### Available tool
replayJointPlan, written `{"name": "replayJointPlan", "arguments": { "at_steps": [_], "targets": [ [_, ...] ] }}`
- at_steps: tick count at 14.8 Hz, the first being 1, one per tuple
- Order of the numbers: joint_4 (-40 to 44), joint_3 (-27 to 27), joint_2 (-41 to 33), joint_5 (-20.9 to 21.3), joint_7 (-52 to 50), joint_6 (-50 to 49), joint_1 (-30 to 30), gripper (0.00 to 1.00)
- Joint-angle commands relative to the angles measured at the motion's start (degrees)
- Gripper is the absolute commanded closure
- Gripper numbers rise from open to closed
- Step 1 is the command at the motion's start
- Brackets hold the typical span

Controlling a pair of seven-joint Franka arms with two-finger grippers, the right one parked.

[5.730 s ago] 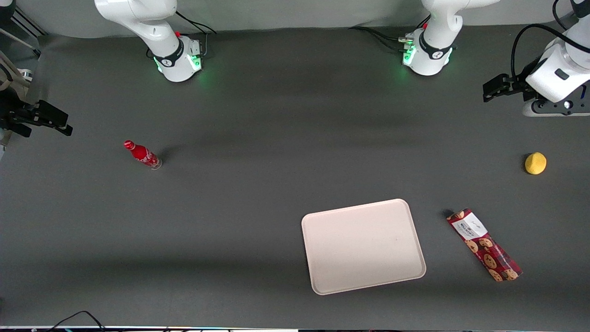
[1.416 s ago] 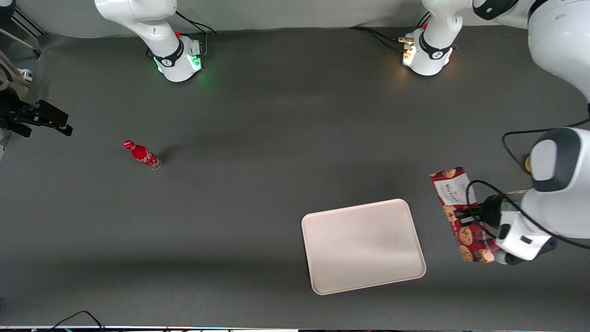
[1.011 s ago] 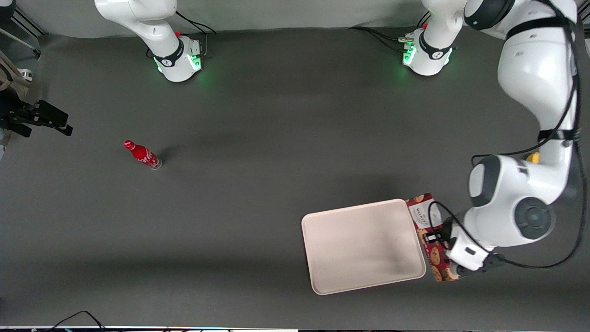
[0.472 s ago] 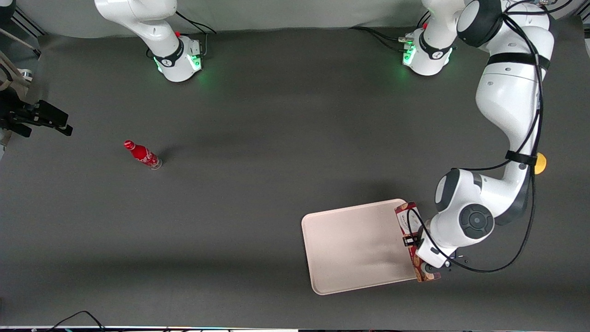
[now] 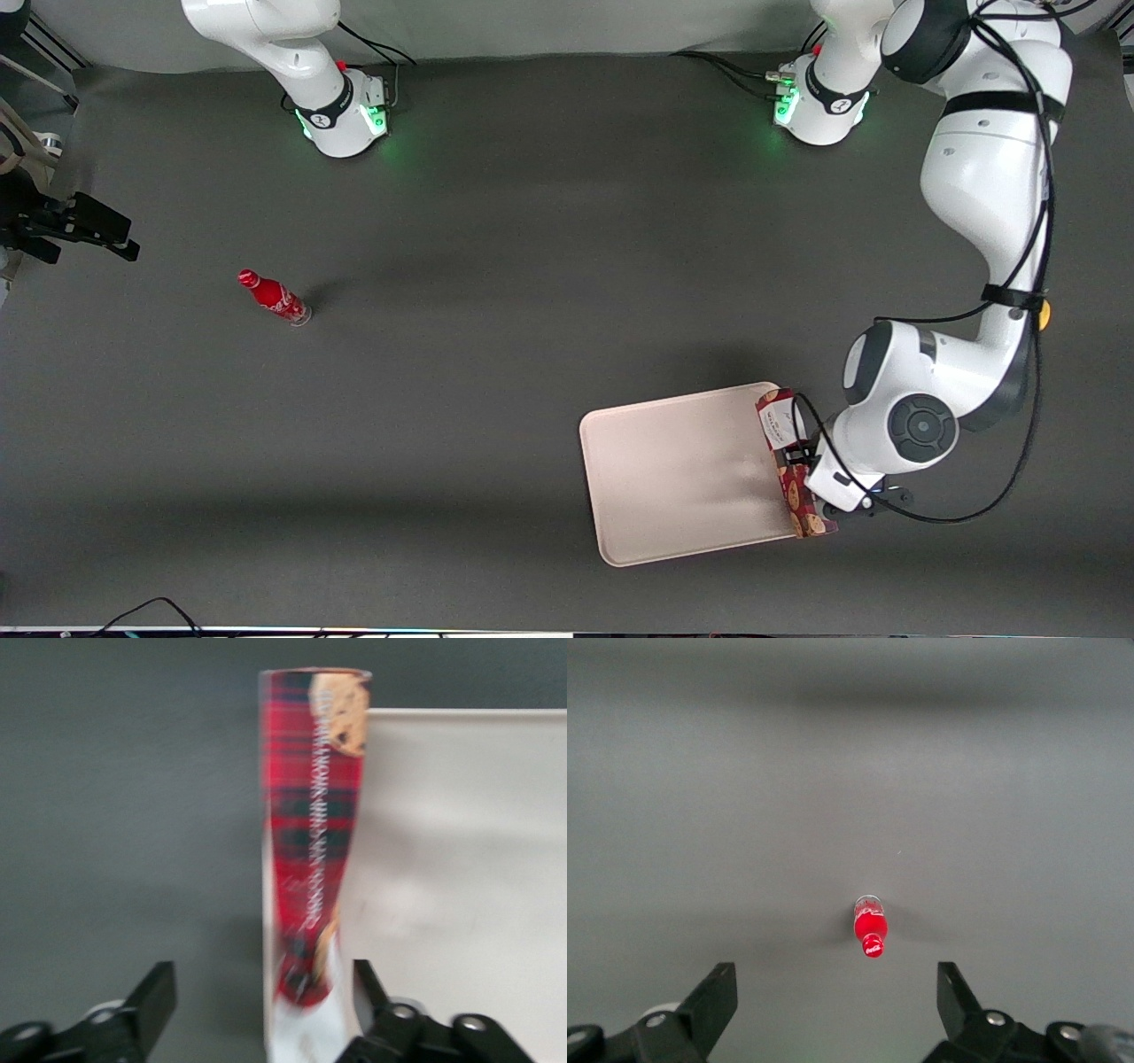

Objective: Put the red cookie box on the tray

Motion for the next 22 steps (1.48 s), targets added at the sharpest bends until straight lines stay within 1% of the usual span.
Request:
{"name": "replayJointPlan", "arguments": {
  "at_steps": [1,3,4,7,8,10,11,14,15,16,17,20,22],
  "targets": [
    [3.4,-1.2,-7.1,0.3,0.9,-16.2,1.3,0.0],
    [5.7,-0.8,-11.5,-2.4,6.4,-24.2,2.3,0.0],
    [5.7,-0.6,-13.6,-2.9,9.3,-27.6,2.6,0.0],
    [4.7,-0.5,-20.8,-3.2,18.2,-38.7,4.6,0.0],
    [2.6,0.7,-24.0,-4.7,20.4,-41.1,4.7,0.0],
    [-6.0,6.7,-32.6,-10.4,26.1,-41.1,4.7,0.0],
    [-11.8,9.3,-37.6,-11.7,29.7,-39.4,4.6,0.0],
    [-32.4,12.8,-52.7,-11.9,34.5,-29.6,4.5,0.0],
    [-37.5,13.5,-56.4,-12.3,35.4,-26.6,4.4,0.0],
    [-40.0,13.6,-58.2,-13.0,35.4,-25.3,4.4,0.0],
    [-39.4,13.5,-57.9,-13.2,35.1,-25.3,4.3,0.0],
    [-34.2,13.4,-55.6,-14.2,35.8,-26.7,4.0,0.0],
    [-30.2,13.1,-53.2,-14.8,35.9,-29.5,3.8,0.0]
  ]
}}
